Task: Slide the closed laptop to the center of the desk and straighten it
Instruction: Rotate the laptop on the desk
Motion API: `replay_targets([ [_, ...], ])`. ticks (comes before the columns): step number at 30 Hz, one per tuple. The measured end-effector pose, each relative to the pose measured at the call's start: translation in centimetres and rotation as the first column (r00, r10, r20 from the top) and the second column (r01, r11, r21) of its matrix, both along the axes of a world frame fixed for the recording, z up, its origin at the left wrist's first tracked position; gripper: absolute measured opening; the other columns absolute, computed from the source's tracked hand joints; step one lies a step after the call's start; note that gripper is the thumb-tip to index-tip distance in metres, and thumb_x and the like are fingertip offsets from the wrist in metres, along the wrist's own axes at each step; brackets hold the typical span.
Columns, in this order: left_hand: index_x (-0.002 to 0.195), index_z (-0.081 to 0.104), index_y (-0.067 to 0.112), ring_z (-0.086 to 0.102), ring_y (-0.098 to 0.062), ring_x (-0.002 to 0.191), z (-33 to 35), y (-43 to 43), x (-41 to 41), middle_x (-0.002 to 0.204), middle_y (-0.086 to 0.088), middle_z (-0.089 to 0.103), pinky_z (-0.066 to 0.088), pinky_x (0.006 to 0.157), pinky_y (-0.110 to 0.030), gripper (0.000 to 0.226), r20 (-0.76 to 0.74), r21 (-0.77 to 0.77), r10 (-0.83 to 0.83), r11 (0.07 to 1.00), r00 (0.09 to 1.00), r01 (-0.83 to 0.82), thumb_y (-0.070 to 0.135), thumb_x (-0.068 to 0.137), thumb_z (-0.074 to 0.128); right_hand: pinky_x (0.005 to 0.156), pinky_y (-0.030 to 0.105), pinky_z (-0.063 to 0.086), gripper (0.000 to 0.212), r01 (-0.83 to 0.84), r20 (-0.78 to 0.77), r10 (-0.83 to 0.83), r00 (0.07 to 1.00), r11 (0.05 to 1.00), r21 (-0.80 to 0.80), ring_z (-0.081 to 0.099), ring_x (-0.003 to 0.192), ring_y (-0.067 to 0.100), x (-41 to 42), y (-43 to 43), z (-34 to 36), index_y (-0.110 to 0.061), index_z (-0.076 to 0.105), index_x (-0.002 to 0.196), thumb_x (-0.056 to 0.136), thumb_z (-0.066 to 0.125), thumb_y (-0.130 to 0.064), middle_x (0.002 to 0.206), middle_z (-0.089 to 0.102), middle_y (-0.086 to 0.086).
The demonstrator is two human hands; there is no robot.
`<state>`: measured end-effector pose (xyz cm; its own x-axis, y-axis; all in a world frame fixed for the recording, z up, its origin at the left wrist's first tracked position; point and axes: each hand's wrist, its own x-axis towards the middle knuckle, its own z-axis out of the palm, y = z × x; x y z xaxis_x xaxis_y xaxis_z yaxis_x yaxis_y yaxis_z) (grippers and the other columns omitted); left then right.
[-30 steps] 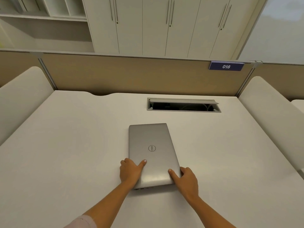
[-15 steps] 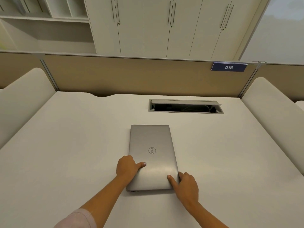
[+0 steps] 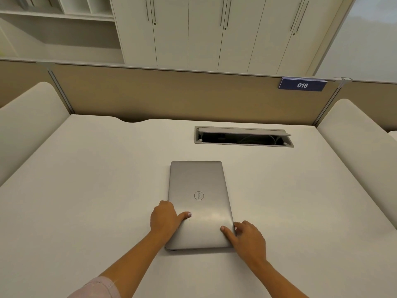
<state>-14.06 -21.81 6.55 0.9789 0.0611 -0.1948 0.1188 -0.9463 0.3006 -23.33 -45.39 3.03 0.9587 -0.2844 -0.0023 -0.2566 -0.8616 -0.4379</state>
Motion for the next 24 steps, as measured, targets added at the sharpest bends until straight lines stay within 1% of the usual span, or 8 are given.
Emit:
replay_targets([
  [1,0.126,0.051,0.009,0.056,-0.024,0.105,-0.6,-0.1,-0.3,0.127,-0.009,0.054,0.050,0.080,-0.031,0.080,0.038,0.022,-0.040,0.999,0.998,0.040,0.073,0.078,0.054,0.060,0.022,0.044,0.046,0.001,0.031,-0.002,1.000,1.000,0.020,0.057,0.074,0.009,0.3,-0.2,0.0,-0.026,0.065,0.080,0.080,0.053,-0.070,0.078,0.058,-0.010],
  [2,0.145,0.032,0.011,0.045,-0.028,0.124,-1.1,-0.3,-0.6,0.146,-0.010,0.039,0.046,0.094,-0.035,0.085,0.093,0.042,-0.093,0.995,0.991,0.089,0.069,0.085,0.049,0.065,0.022,0.048,0.042,0.001,0.061,-0.004,0.998,0.999,0.054,0.060,0.079,0.008,0.7,-0.4,0.0,-0.027,0.068,0.091,0.082,0.057,-0.066,0.088,0.062,-0.011],
  [3,0.152,0.018,0.015,0.031,-0.031,0.137,-1.4,-0.6,-0.8,0.156,-0.009,0.025,0.038,0.107,-0.039,0.084,0.157,0.063,-0.155,0.987,0.975,0.147,0.064,0.089,0.045,0.069,0.024,0.050,0.040,-0.006,0.082,-0.001,0.997,0.996,0.086,0.062,0.085,0.008,1.1,-0.5,0.1,-0.028,0.067,0.102,0.083,0.059,-0.062,0.098,0.062,-0.012],
  [5,0.155,0.007,0.019,0.009,-0.029,0.148,-1.7,-1.1,-1.1,0.162,-0.007,0.010,0.016,0.120,-0.044,0.078,0.213,0.093,-0.292,0.956,0.932,0.278,0.057,0.094,0.038,0.076,0.027,0.053,0.040,-0.048,0.107,0.035,0.994,0.991,0.122,0.063,0.095,0.008,2.2,-0.8,0.5,-0.029,0.062,0.115,0.085,0.061,-0.055,0.114,0.059,-0.013],
  [9,0.155,0.001,0.022,-0.007,-0.022,0.150,-2.7,-1.6,-1.4,0.163,-0.001,-0.006,-0.005,0.120,-0.043,0.078,0.171,0.091,-0.520,0.854,0.837,0.512,0.062,0.093,0.028,0.092,0.033,0.051,0.044,-0.198,0.153,0.179,0.972,0.973,0.116,0.058,0.113,0.012,5.0,-0.8,1.0,-0.025,0.053,0.129,0.090,0.060,-0.044,0.130,0.056,-0.009],
  [14,0.154,-0.006,0.024,-0.016,-0.011,0.148,-4.2,-1.2,-2.2,0.159,0.009,-0.016,-0.017,0.119,-0.039,0.088,0.140,0.067,-0.658,0.752,0.740,0.656,0.077,0.087,0.014,0.111,0.034,0.032,0.057,-0.322,0.091,0.318,0.944,0.946,0.032,0.040,0.136,0.017,8.3,-0.2,1.2,-0.022,0.038,0.145,0.095,0.053,-0.045,0.150,0.042,-0.002],
  [18,0.154,-0.009,0.024,-0.021,-0.007,0.146,-4.5,-0.1,-2.3,0.161,0.009,-0.016,-0.013,0.117,-0.040,0.094,0.129,0.054,-0.701,0.711,0.701,0.701,0.081,0.084,0.018,0.120,0.038,0.019,0.067,-0.413,0.006,0.414,0.910,0.909,-0.056,0.019,0.147,0.019,10.9,0.0,1.3,-0.020,0.021,0.152,0.097,0.045,-0.049,0.161,0.022,0.000],
  [24,0.153,-0.013,0.027,-0.020,-0.006,0.146,-4.2,1.2,-1.7,0.161,0.009,-0.016,-0.010,0.118,-0.040,0.101,0.135,0.044,-0.769,0.635,0.625,0.771,0.085,0.081,0.026,0.121,0.040,0.003,0.073,-0.465,-0.168,0.450,0.877,0.883,-0.062,0.000,0.150,0.020,15.5,0.0,2.2,-0.018,0.004,0.154,0.099,0.037,-0.052,0.164,0.001,0.002],
])
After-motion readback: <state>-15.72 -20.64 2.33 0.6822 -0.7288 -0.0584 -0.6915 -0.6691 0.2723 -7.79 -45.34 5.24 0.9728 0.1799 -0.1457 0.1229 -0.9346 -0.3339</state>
